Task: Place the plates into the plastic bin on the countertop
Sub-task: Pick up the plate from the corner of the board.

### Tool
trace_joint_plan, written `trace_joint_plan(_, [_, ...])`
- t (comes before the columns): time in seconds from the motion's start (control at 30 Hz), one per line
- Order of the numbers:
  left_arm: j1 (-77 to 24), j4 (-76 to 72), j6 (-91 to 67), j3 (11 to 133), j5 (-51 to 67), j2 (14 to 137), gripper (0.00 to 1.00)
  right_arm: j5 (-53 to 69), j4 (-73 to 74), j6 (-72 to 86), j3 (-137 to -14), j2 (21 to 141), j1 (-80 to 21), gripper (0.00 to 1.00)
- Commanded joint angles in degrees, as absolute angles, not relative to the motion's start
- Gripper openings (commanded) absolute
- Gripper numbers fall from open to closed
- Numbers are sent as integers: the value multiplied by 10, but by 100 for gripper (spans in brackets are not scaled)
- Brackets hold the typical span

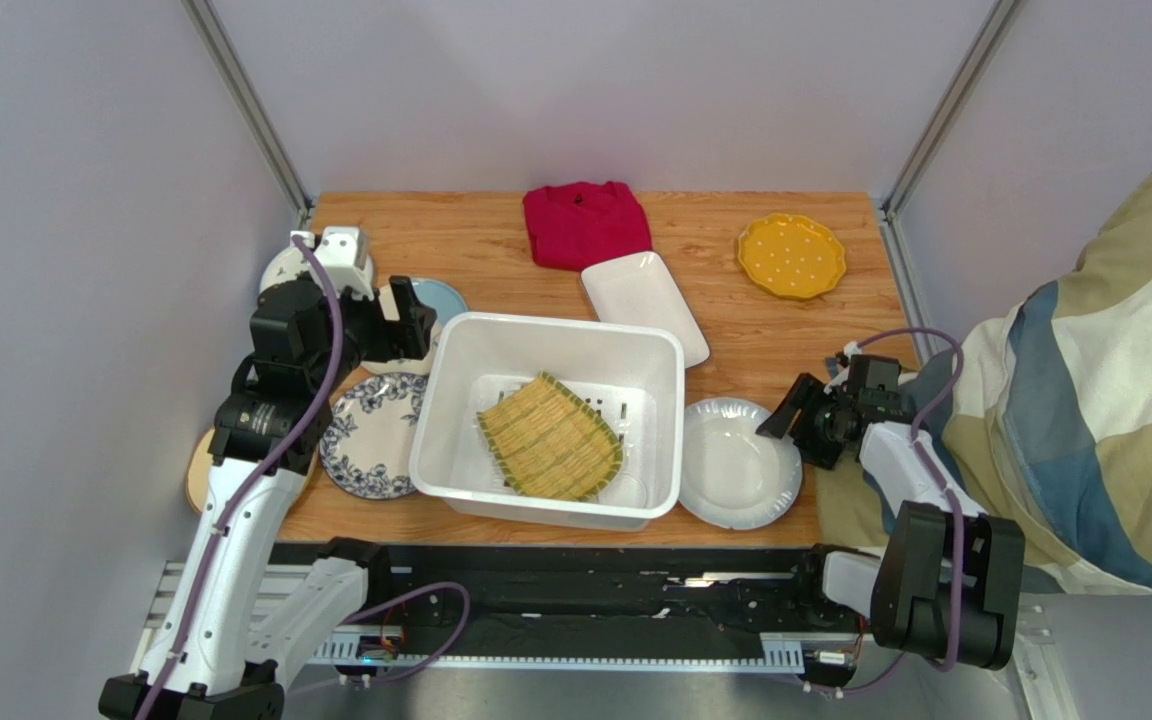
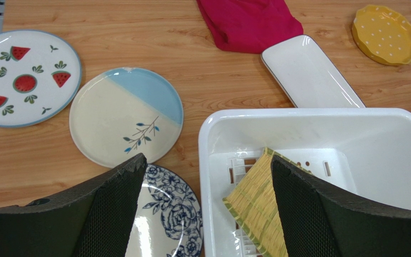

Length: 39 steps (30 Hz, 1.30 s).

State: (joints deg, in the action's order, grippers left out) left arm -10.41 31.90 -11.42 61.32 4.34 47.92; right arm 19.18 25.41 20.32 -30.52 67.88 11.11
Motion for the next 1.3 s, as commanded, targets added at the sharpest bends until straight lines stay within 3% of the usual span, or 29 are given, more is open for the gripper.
trace_joint_plan(0.0, [-106,301,-109,611,53,480,91,198,237,198,-316,684,105,55])
trace_joint_plan(0.07, [-106,301,-109,609,54,482,91,184,241,200,-316,679,105,49])
trace_joint_plan(0.3, [-106,301,-109,610,57,483,90,132,250,218,-325,646,105,43])
trace_joint_plan(0.4, [-106,300,-109,609,58,482,91,138,246,230,-326,630,105,29])
trace_joint_plan(0.6, [-106,299,-109,608,60,481,90,183,238,231,-316,651,105,27])
trace_joint_plan(0.77, [-106,298,-109,608,59,481,90,171,264,239,-323,621,105,19])
trace_joint_plan(0.83, [-106,298,-110,608,61,481,90,161,288,243,-337,593,105,8])
trace_joint_plan(1.1, [-106,297,-110,607,64,482,90,167,323,258,-383,534,105,0])
trace_joint_plan(1.27, [-106,296,-111,607,65,483,90,189,330,251,-393,518,105,0])
